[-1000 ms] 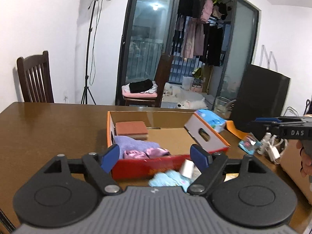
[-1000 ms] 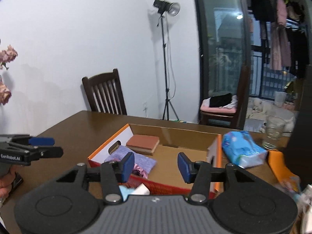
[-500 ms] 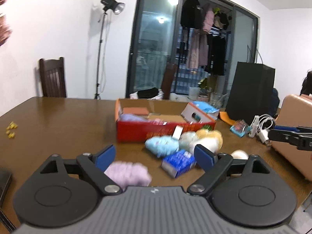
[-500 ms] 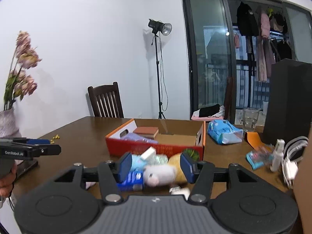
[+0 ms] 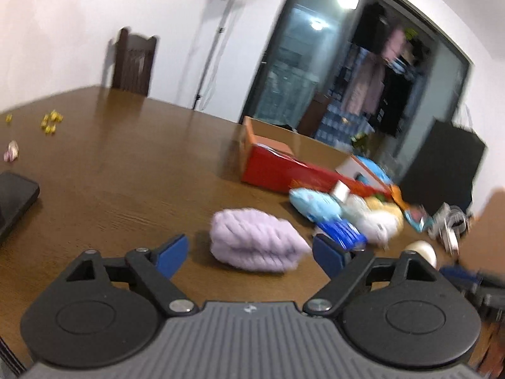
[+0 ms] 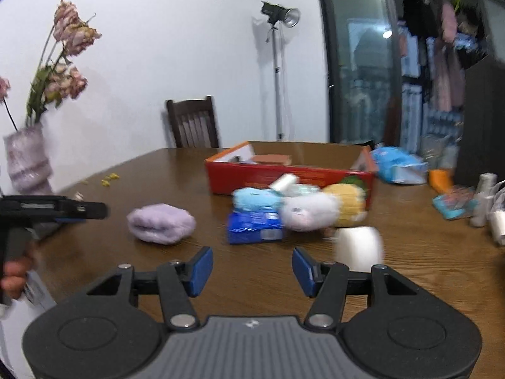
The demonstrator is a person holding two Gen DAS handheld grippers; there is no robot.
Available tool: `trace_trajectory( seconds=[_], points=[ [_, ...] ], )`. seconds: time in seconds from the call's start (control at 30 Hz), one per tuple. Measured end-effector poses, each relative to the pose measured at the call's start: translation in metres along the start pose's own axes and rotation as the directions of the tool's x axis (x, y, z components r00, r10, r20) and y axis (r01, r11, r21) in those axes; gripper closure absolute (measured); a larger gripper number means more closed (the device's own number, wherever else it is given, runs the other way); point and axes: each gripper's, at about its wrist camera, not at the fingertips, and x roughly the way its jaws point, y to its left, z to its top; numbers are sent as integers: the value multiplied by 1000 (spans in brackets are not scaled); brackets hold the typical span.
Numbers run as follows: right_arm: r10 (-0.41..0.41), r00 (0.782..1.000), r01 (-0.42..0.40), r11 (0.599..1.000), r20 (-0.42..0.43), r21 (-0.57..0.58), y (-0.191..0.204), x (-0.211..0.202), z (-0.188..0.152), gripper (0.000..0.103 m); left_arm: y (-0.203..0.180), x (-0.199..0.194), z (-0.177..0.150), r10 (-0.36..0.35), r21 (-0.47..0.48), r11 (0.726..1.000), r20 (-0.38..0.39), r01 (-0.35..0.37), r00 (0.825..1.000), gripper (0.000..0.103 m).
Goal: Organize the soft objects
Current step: 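Grasp the lavender fuzzy towel with both grippers and lift it, then carry the lavender towel into the box and open both grippers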
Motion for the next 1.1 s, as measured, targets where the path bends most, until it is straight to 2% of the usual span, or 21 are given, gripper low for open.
trace_trajectory(
  seconds=[0.1, 0.17, 0.23, 0.3, 0.33, 0.43, 0.5, 0.6, 0.73, 0.8, 0.87, 0.97, 1.1],
  points=[
    [73, 995, -71, 997, -61, 36, 8, 43, 6, 49, 20, 28, 12, 2, -99, 995, -39, -6, 999, 29],
    [108, 990, -101, 992, -90, 73, 15, 73, 12, 50, 30, 44, 18, -27, -143, 990, -63, 18, 998, 32],
    [151, 984, -139, 983, -98, 122, 19, 97, 19, 50, 35, 56, 23, -48, -160, 986, -85, 34, 995, 36],
    [216, 972, -195, 960, -89, 199, 21, 119, 25, 50, 38, 65, 25, -61, -153, 987, -99, 45, 993, 45],
    [239, 967, -213, 949, -91, 233, 20, 129, 28, 50, 40, 69, 25, -70, -155, 986, -109, 52, 992, 46],
    [249, 961, -206, 936, -121, 285, 25, 161, 31, 55, 48, 78, 22, -98, -178, 981, -153, 70, 983, 52],
    [239, 961, -190, 938, -143, 289, 29, 176, 29, 62, 50, 82, 17, -114, -190, 978, -171, 81, 979, 55],
    [258, 954, -201, 929, -154, 310, 31, 190, 24, 68, 51, 83, 12, -141, -192, 976, -178, 106, 974, 66],
    [275, 950, -217, 922, -146, 319, 28, 192, 23, 79, 44, 81, 13, -130, -164, 981, -177, 101, 975, 70],
    [265, 953, -213, 930, -145, 299, 28, 187, 24, 86, 36, 78, 14, -126, -140, 985, -175, 102, 977, 72],
    [240, 961, -200, 945, -134, 260, 29, 175, 25, 87, 25, 73, 13, -152, -122, 984, -175, 132, 973, 72],
    [201, 974, -176, 964, -109, 199, 20, 143, 22, 87, -2, 65, 8, -223, -77, 974, -181, 212, 958, 73],
    [141, 986, -117, 965, -88, 234, -14, 102, 21, 88, -42, 72, 3, -317, -33, 948, -209, 317, 925, 73]
  ],
)
